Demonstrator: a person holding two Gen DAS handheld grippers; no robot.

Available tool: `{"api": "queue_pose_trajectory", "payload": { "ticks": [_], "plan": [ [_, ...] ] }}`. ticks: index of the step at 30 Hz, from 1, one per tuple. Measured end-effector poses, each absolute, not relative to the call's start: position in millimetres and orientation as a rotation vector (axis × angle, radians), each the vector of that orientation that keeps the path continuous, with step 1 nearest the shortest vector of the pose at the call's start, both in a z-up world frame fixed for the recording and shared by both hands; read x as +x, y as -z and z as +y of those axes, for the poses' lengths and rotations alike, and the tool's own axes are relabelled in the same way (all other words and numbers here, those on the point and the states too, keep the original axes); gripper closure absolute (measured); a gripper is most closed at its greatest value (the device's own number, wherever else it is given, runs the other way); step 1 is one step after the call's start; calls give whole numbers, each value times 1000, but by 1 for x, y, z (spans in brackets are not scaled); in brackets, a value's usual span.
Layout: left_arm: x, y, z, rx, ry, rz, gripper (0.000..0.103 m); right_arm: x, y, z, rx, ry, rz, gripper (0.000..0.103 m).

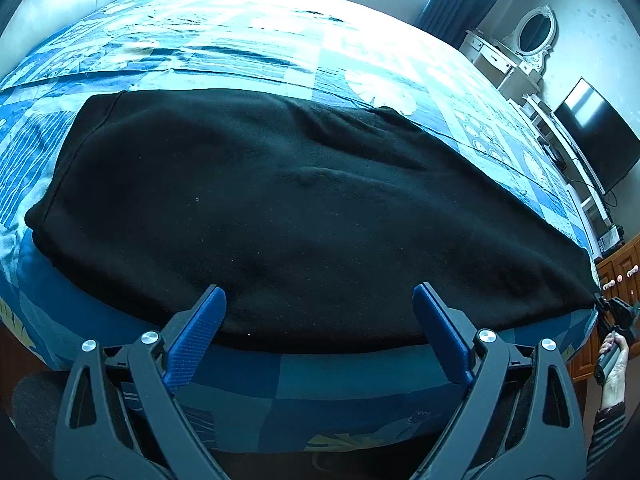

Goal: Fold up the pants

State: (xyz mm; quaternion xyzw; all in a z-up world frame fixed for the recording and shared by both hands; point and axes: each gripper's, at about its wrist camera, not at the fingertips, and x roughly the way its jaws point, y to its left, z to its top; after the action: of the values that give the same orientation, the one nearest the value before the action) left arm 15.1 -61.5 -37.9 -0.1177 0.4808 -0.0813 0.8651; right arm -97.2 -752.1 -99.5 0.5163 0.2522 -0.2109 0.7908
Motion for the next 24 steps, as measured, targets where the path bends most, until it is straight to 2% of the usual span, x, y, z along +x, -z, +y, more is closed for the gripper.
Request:
{"api": "queue_pose_trajectory", "payload": {
  "ticks": [1,3,4,5,7,14,24],
  "plan": [
    [15,38,-62,-242,170,1007,9,-97,106,-753,1131,449,534,99],
    [14,37,-63,-232,175,1007,9,-104,105,-753,1190,440,488,93],
    [14,36,-63,-232,182,1007,9,-108,103,-752,1215,436,468,88],
    [14,36,-62,-235,187,1005,9,-113,99,-750,1234,429,448,77],
    [12,35,-60,-238,193,1003,9,-120,93,-740,1268,398,416,65],
    [7,33,-50,-232,201,995,9,-82,95,-651,1345,72,530,64],
    [1,22,-18,-206,165,955,9,-58,96,-547,1354,-80,741,64]
  ]
}}
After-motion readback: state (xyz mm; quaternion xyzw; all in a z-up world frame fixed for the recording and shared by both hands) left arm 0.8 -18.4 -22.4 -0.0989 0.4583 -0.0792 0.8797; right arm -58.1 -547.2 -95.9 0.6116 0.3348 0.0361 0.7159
